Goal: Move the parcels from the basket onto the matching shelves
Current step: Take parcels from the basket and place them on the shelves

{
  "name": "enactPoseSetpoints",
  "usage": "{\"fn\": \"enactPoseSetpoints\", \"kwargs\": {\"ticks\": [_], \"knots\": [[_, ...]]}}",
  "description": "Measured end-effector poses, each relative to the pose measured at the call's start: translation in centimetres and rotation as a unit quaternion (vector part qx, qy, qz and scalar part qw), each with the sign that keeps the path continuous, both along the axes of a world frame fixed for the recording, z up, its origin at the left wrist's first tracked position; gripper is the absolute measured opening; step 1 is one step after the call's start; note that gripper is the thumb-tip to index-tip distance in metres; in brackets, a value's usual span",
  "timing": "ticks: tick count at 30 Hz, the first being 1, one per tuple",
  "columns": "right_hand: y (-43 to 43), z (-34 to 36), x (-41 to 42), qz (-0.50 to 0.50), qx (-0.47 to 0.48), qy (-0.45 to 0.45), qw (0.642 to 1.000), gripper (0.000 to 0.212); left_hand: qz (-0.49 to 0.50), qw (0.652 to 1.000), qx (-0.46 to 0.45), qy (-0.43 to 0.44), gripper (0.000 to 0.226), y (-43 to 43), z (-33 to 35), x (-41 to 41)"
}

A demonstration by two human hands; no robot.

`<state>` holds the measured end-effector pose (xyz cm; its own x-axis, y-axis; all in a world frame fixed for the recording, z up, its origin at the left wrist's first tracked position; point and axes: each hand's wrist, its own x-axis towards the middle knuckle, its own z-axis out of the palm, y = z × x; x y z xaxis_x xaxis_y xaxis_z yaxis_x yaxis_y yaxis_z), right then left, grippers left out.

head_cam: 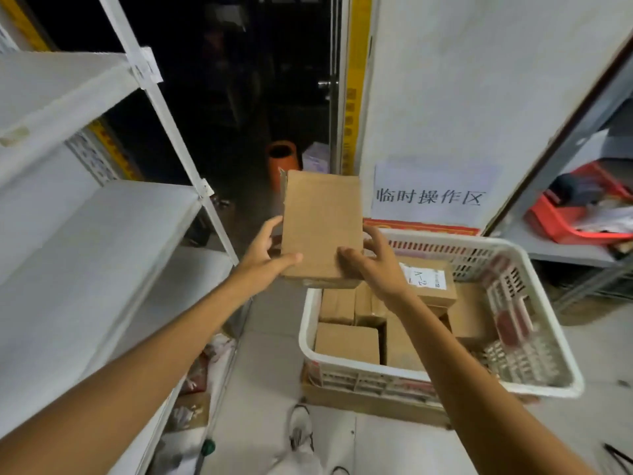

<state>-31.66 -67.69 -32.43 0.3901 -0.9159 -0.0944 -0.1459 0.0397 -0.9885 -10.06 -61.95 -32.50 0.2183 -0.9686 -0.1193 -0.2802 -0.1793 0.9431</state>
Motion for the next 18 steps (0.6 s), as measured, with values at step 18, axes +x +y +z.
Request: {"fn": "enactPoseSetpoints", "kwargs": {"ticks": [18], "knots": [[-2.0,-11.7,-7.4,-0.223,0.202,0.11,0.947,0.069,-0.198,0.96,0.19,0.059,0.084,-10.6,-14.7,-8.6]]}}
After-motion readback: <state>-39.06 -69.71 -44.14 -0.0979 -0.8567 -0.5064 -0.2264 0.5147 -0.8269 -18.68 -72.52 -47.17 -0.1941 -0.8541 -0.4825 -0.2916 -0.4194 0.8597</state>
